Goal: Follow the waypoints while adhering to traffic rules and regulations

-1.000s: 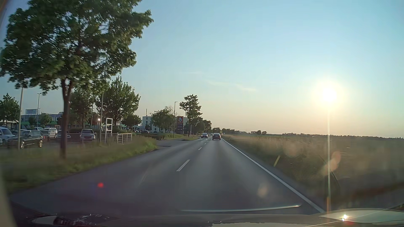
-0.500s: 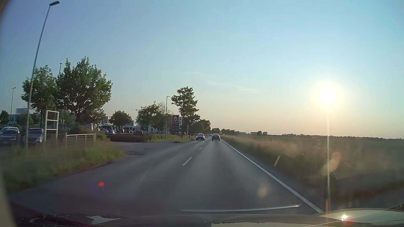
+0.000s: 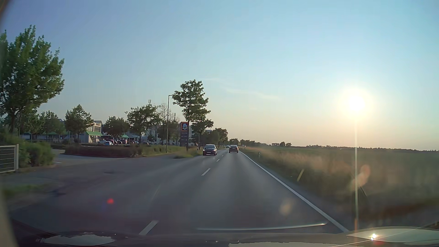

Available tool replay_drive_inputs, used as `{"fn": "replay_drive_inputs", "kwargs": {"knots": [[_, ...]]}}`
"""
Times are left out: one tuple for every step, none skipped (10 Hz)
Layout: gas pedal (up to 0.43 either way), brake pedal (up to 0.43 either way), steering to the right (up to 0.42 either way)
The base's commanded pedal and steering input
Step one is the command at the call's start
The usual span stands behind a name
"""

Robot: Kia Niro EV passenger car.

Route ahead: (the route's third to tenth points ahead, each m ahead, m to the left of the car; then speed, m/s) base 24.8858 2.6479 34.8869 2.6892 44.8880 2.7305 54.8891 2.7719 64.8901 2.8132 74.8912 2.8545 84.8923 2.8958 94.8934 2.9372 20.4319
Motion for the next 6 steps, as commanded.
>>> {"fn": "replay_drive_inputs", "kwargs": {"knots": [[0.169, 0.012, 0.001], [0.169, 0.018, 0.001], [0.169, 0.012, 0.000], [0.169, 0.012, 0.001], [0.169, 0.018, 0.000], [0.169, 0.012, 0.000]]}}
